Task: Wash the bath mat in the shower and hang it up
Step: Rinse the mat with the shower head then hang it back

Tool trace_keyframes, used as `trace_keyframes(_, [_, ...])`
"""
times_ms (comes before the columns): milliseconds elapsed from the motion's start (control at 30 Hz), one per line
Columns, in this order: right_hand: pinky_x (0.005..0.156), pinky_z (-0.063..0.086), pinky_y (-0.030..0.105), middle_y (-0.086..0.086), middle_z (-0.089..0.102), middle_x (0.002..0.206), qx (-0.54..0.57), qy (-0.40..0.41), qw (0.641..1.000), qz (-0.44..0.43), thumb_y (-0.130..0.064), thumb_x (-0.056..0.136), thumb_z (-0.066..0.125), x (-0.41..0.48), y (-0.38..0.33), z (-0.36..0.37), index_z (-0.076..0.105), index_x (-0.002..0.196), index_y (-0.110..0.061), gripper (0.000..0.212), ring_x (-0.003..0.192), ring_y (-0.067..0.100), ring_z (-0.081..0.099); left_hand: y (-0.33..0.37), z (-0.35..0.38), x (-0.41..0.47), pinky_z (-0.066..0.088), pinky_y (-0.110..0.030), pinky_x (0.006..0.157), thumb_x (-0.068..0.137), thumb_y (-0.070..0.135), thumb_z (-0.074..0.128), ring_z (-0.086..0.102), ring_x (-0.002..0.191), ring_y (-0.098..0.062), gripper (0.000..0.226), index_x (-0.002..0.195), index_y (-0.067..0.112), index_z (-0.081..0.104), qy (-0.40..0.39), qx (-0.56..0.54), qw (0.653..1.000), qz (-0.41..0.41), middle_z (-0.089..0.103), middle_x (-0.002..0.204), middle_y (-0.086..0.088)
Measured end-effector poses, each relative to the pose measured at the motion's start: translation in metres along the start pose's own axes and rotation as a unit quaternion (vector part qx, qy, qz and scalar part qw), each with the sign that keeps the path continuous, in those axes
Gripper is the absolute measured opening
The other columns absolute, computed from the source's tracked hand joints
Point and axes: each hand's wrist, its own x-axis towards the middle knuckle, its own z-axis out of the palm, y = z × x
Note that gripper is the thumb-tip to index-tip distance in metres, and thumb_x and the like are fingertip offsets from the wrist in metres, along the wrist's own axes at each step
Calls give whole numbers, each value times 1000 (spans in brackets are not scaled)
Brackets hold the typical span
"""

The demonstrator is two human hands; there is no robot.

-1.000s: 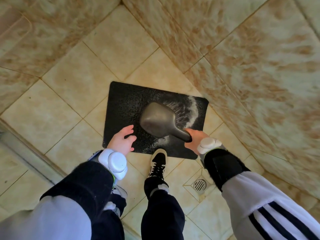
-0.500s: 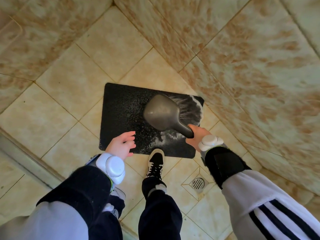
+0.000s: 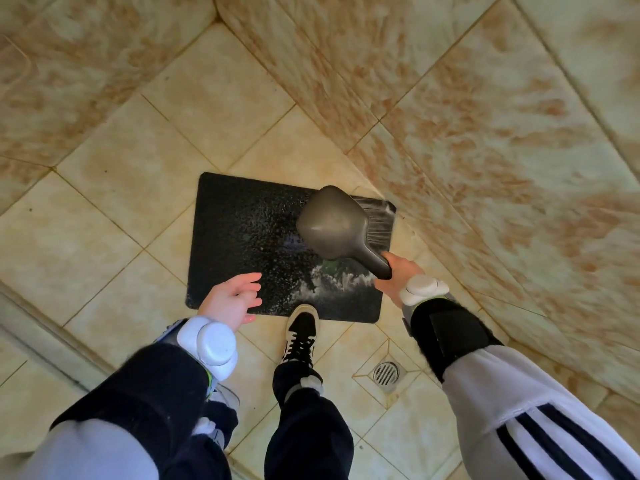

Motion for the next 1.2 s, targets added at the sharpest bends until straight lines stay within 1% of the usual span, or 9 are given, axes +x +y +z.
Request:
trace_keyframes(200, [70, 41, 31, 3, 56, 91, 5, 0, 1000, 1, -21, 89, 59, 0, -1, -1, 51, 114, -18, 26, 79, 25, 54, 1, 3, -3, 45, -32, 88, 100, 4, 33, 55, 117, -28, 38, 133, 10, 49, -14, 10, 1000, -1, 54, 131, -14])
trace_keyframes(267, [69, 39, 30, 3, 55, 90, 6, 4, 1000, 2, -20, 89, 58, 0, 1, -1, 49, 105, -20, 19, 78, 25, 53, 2, 2, -5, 45, -32, 88, 100, 4, 33, 56, 114, -27, 38, 133, 10, 50, -14, 11, 1000, 0, 55, 130, -14])
trace_keyframes(467, [68, 38, 30, 3, 55, 87, 48, 30, 998, 20, -19, 87, 60, -1, 8, 2, 45, 97, -23, 18, 76, 25, 52, -3, -2, -7, 45, -33, 88, 100, 3, 33, 56, 104, -23, 37, 131, 9, 51, -8, 6, 1000, -4, 55, 129, -16])
trace_keyframes(633, [66, 39, 30, 6, 59, 84, 125, 94, 987, 37, -17, 83, 63, -2, 18, 4, 53, 96, -18, 16, 74, 28, 55, -4, -3, -10, 45, -34, 87, 100, 3, 33, 56, 103, -23, 36, 130, 8, 51, -4, -1, 1000, -5, 56, 129, -17])
trace_keyframes(800, [56, 31, 25, 1, 47, 59, 219, 126, 966, 57, -15, 85, 63, -4, 24, 6, 52, 83, -19, 12, 54, 23, 41, -8, -4, -13, 45, -34, 87, 99, 3, 33, 56, 103, -23, 36, 129, 8, 53, 4, -7, 1000, 0, 57, 127, -17])
trace_keyframes(900, [59, 38, 30, 2, 48, 55, 239, 134, 959, 75, -18, 83, 65, -3, 18, 4, 54, 82, -19, 11, 53, 24, 45, -12, -5, -14, 45, -33, 86, 99, 3, 33, 57, 102, -23, 36, 128, 8, 53, 6, -9, 1000, 2, 57, 126, -16])
trace_keyframes(1000, [60, 39, 33, 5, 49, 55, 262, 128, 954, 71, -19, 82, 65, -3, 6, 5, 50, 68, -24, 21, 55, 25, 45, -16, -6, -16, 45, -33, 86, 99, 3, 33, 57, 102, -23, 36, 127, 9, 54, 8, -16, 1000, -1, 58, 126, -16])
trace_keyframes(1133, [59, 39, 33, 8, 50, 59, 263, 125, 956, 38, -19, 80, 65, -3, -19, 10, 48, 64, -25, 24, 57, 25, 46, -24, -13, -18, 47, -33, 86, 100, 4, 33, 58, 102, -22, 35, 127, 10, 55, 11, -16, 1000, 0, 59, 124, -14])
trace_keyframes(1200, [59, 39, 33, 6, 47, 56, 267, 127, 955, 17, -18, 80, 66, -3, -31, 11, 47, 64, -25, 26, 58, 24, 45, -27, -17, -19, 50, -30, 82, 100, 4, 33, 58, 102, -22, 36, 127, 10, 56, 11, -13, 1000, 3, 59, 123, -14])
